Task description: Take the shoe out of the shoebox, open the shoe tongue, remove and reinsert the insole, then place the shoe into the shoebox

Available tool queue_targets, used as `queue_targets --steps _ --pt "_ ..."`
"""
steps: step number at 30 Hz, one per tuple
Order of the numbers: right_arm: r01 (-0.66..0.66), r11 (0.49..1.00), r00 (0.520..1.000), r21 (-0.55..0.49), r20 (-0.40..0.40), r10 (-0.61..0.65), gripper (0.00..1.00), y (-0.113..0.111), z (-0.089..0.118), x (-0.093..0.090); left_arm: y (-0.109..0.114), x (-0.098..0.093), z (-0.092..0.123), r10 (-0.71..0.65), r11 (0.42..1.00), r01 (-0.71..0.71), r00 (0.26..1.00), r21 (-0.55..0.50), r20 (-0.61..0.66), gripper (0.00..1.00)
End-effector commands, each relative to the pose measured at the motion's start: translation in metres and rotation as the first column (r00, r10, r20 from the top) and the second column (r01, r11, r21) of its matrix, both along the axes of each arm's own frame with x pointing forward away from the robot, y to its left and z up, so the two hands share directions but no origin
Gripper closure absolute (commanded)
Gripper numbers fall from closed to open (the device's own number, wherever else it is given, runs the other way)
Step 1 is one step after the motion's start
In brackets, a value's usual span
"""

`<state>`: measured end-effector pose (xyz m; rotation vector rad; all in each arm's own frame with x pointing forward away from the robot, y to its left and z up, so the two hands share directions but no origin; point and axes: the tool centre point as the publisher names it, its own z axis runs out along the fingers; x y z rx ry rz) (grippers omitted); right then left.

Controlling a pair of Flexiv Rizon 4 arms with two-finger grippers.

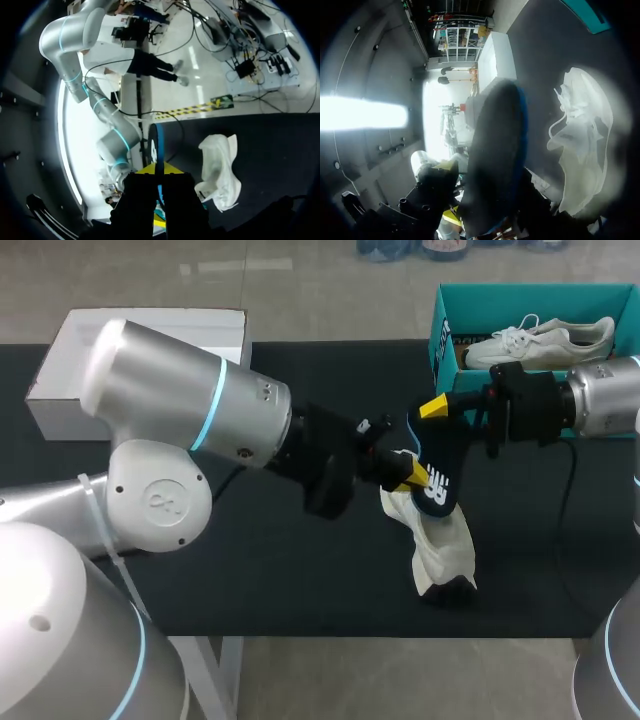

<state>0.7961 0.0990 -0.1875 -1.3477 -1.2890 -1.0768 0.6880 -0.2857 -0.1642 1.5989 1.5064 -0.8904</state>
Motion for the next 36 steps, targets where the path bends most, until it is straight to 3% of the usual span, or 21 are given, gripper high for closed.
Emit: queue_targets --steps 1,15,16,17,18,19,26,30,36 --pt "0.003 1.0 1.0 -0.002 -0.001 -0.003 1.0 0.001 0.0 -0.001 0.002 -0.002 -0.004 0.009 1.0 -0.009 1.0 0.0 0.001 1.0" --pt "0.003 1.0 1.0 -0.002 -0.001 -0.003 1.0 0.001 0.0 -0.001 0.004 -0.002 -0.013 0.012 1.0 -0.011 0.999 0.016 -0.051 1.0" --pt "0.003 1.0 1.0 -0.002 -0.001 -0.003 1.0 0.001 0.0 -0.001 0.004 -0.003 -0.013 0.003 1.0 -0.002 0.999 0.012 -0.048 0.66" --pt "0.003 1.0 1.0 -0.002 -0.001 -0.003 1.0 0.001 0.0 -0.001 0.004 -0.003 -0.013 0.002 1.0 -0.001 0.999 0.019 -0.048 0.51" --pt "0.003 1.0 1.0 -0.002 -0.001 -0.003 1.0 0.001 0.0 -0.001 0.005 -0.005 -0.011 0.002 1.0 -0.001 0.999 0.02 -0.048 0.08" --pt "0.003 1.0 1.0 -0.002 -0.001 -0.003 1.0 0.001 0.0 -0.001 0.006 -0.005 -0.009 -0.005 1.0 0.006 0.999 0.018 -0.047 0.0" --pt "0.003 1.0 1.0 -0.002 -0.001 -0.003 1.0 0.001 0.0 -0.001 0.032 -0.005 -0.003 -0.019 0.993 0.037 0.989 0.116 -0.149 0.0" --pt "0.003 1.0 1.0 -0.002 -0.001 -0.003 1.0 0.001 0.0 -0.001 0.046 0.008 -0.002 -0.024 0.977 0.072 0.973 0.202 -0.229 0.0" --pt "0.003 1.0 1.0 -0.002 -0.001 -0.003 1.0 0.001 0.0 -0.001 0.05 0.03 0.017 0.011 0.958 0.057 0.972 0.28 -0.235 0.0"
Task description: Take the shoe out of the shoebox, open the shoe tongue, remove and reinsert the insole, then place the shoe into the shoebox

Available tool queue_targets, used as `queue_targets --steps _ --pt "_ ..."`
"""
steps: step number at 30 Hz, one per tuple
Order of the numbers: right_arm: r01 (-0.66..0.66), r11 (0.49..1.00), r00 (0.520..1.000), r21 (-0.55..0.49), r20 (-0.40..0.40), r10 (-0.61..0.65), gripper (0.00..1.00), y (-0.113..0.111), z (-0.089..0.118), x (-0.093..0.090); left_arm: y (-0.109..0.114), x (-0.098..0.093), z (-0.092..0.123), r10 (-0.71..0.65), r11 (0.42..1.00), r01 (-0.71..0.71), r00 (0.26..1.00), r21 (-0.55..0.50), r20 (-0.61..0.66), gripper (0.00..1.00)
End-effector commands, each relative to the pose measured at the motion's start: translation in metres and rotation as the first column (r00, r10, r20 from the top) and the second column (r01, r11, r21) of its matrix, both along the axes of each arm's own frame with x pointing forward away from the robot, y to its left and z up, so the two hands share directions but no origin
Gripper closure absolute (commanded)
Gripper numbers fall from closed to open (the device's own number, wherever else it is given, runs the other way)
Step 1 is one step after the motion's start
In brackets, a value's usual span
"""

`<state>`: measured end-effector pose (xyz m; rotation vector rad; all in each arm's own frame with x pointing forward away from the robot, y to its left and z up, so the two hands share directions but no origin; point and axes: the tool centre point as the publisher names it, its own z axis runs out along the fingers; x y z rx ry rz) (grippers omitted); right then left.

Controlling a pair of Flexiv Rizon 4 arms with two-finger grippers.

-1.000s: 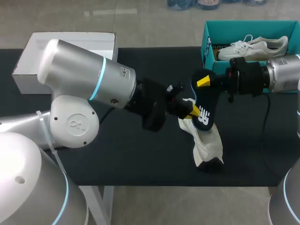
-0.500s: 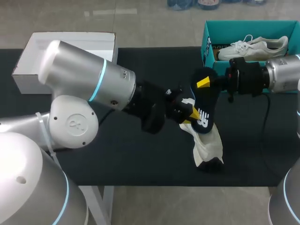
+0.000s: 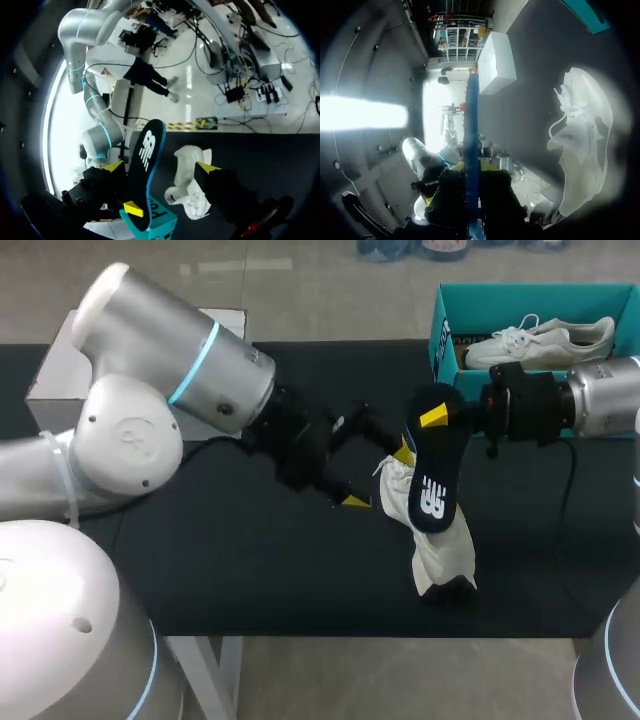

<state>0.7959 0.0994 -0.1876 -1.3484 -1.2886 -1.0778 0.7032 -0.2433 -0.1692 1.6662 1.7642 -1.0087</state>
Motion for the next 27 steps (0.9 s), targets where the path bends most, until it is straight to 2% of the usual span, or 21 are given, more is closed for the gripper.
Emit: queue_targets --steps 1,9,15,18,20,22,27 --pt "0.002 1.0 1.0 -0.002 -0.001 -0.002 1.0 0.0 0.0 -0.001 0.007 0.019 0.026 -0.015 0.989 0.017 1.0 0.144 -0.011 0.0" --pt "0.002 1.0 1.0 -0.002 -0.001 -0.002 1.0 0.0 0.0 -0.001 0.001 0.053 0.053 0.017 0.956 -0.009 1.0 0.294 -0.025 0.0" --pt "0.002 1.0 1.0 -0.002 -0.001 -0.002 1.0 0.0 0.0 -0.001 -0.014 0.069 0.075 0.035 0.884 -0.008 0.998 0.468 -0.049 0.0" --pt "0.002 1.0 1.0 -0.002 -0.001 -0.002 1.0 0.0 0.0 -0.001 -0.023 0.075 0.086 0.048 0.855 -0.029 0.999 0.518 -0.023 0.0" --pt "0.002 1.0 1.0 -0.002 -0.001 -0.002 1.0 0.0 0.0 -0.001 -0.028 0.078 0.092 0.049 0.846 -0.031 0.999 0.533 -0.019 0.0" --pt "0.002 1.0 1.0 -0.002 -0.001 -0.002 1.0 0.0 0.0 -0.001 -0.032 0.084 0.099 0.118 0.835 -0.117 0.993 0.538 0.033 0.0" --pt "0.002 1.0 1.0 -0.002 -0.001 -0.002 1.0 0.0 0.0 -0.001 -0.032 0.084 0.099 0.118 0.835 -0.117 0.993 0.538 0.033 0.0"
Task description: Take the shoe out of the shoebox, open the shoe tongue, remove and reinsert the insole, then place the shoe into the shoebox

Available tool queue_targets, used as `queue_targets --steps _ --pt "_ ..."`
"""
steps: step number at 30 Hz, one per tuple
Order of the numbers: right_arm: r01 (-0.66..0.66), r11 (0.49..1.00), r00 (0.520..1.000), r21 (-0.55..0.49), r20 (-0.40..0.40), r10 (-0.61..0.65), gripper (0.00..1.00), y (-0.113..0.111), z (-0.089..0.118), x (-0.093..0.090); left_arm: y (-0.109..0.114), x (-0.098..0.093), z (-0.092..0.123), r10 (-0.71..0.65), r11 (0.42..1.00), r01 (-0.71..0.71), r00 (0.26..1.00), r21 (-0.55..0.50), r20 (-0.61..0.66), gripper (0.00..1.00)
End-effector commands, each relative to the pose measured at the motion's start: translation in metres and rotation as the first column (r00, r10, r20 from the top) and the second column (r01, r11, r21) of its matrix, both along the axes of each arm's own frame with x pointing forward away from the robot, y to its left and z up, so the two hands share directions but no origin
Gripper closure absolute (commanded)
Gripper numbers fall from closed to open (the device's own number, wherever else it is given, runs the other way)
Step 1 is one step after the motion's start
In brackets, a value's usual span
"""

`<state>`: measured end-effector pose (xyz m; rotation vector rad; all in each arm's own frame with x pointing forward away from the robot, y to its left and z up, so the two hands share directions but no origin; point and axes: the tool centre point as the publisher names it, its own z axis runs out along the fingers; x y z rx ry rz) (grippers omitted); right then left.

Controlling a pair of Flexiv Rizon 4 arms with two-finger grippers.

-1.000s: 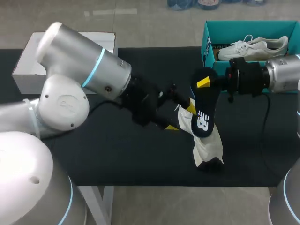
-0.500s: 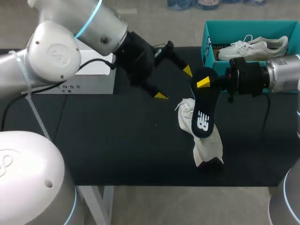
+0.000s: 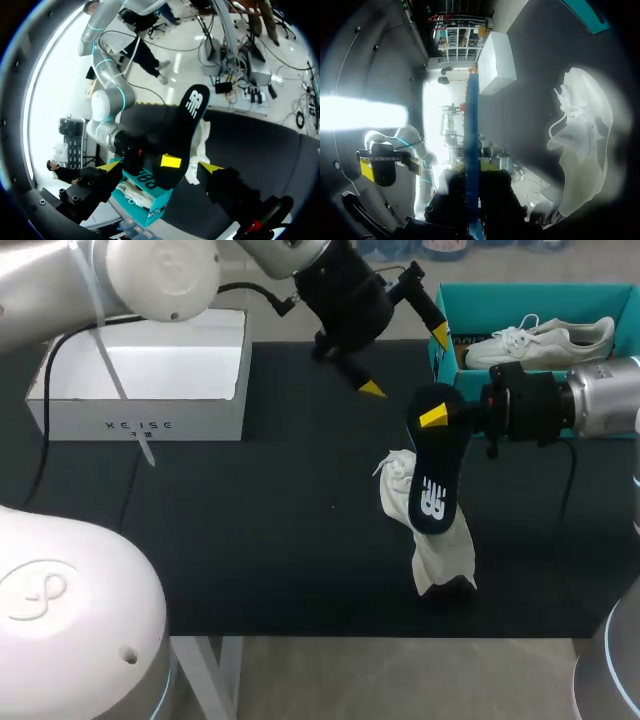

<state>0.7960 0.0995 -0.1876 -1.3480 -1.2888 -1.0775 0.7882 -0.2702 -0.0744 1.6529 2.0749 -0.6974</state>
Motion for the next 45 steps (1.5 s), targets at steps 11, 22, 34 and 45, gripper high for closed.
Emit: queue_targets --steps 11,22,34,45 --pt "0.002 1.0 1.0 -0.002 -0.001 -0.002 1.0 0.0 0.0 -0.001 -0.005 -0.001 0.004 -0.025 0.96 0.037 0.999 0.277 -0.047 0.0" --pt "0.002 1.0 1.0 -0.002 -0.001 -0.002 1.0 0.0 0.0 -0.001 -0.019 0.032 0.048 -0.273 0.871 0.206 0.958 0.446 0.091 0.0" --pt "0.002 1.0 1.0 -0.002 -0.001 -0.002 1.0 0.0 0.0 -0.001 -0.042 0.056 0.065 -0.61 0.619 0.407 0.787 0.672 0.086 0.0" --pt "0.002 1.0 1.0 -0.002 -0.001 -0.002 1.0 0.0 0.0 -0.001 -0.025 0.043 0.048 -0.542 0.662 0.33 0.831 0.673 0.126 0.0"
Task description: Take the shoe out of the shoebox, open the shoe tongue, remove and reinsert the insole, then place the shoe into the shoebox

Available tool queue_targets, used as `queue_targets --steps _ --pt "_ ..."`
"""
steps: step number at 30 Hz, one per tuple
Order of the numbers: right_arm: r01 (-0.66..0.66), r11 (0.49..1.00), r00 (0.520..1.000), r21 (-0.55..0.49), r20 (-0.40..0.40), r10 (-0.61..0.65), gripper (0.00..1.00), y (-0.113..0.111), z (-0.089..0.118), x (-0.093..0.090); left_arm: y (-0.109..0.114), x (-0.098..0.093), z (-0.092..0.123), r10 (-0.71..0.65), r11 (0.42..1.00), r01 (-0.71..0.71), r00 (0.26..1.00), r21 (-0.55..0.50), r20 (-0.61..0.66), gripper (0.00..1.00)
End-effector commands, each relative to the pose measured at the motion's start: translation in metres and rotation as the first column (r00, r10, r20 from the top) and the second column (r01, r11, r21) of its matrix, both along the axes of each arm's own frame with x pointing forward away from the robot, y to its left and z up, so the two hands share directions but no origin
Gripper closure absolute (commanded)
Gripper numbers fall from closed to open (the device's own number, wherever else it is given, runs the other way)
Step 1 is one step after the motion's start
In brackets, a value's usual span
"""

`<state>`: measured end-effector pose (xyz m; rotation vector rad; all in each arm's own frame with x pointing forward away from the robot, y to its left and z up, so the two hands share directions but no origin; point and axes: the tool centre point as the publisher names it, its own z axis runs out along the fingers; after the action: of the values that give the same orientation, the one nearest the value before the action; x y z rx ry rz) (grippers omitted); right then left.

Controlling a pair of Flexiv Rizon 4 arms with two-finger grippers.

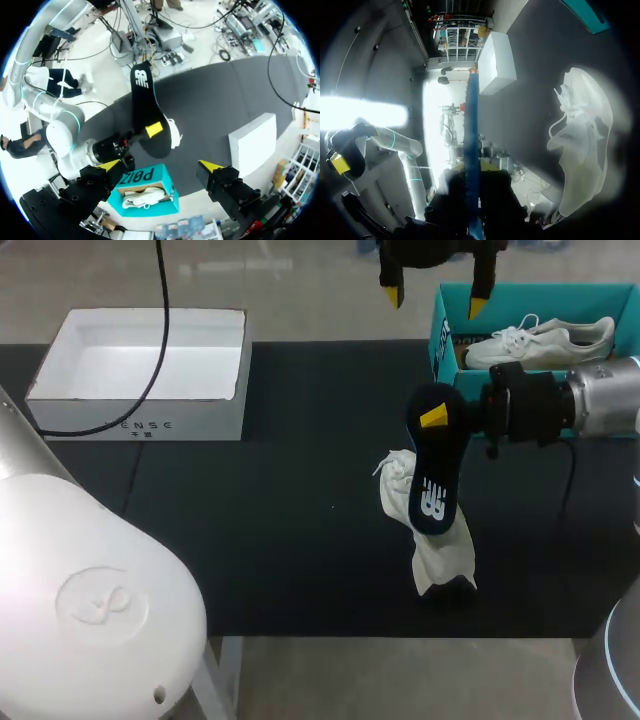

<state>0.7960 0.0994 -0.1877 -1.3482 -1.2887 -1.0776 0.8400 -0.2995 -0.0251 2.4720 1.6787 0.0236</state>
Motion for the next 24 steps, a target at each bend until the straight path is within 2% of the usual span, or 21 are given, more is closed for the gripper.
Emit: queue_targets --steps 1,8,16,20,24 --pt "0.002 1.0 1.0 -0.002 -0.001 -0.002 1.0 0.0 0.0 -0.001 0.009 -0.011 -0.002 0.053 0.991 -0.059 0.997 0.12 0.059 0.0" --pt "0.002 1.0 1.0 -0.002 -0.001 -0.002 1.0 0.0 0.0 -0.001 0.035 -0.018 -0.008 0.154 0.985 -0.158 0.987 0.07 0.052 0.0" --pt "0.002 1.0 1.0 -0.002 -0.001 -0.002 1.0 0.0 0.0 -0.001 0.053 -0.017 -0.013 0.209 0.977 -0.211 0.977 0.03 0.048 0.0" --pt "0.002 1.0 1.0 -0.002 -0.001 -0.002 1.0 0.0 0.0 -0.001 0.057 -0.017 -0.019 0.224 0.974 -0.225 0.974 0.021 0.04 0.0" --pt "0.002 1.0 1.0 -0.002 -0.001 -0.002 1.0 0.0 0.0 -0.001 0.05 -0.016 -0.021 0.217 0.976 -0.217 0.975 0.003 0.036 0.0"
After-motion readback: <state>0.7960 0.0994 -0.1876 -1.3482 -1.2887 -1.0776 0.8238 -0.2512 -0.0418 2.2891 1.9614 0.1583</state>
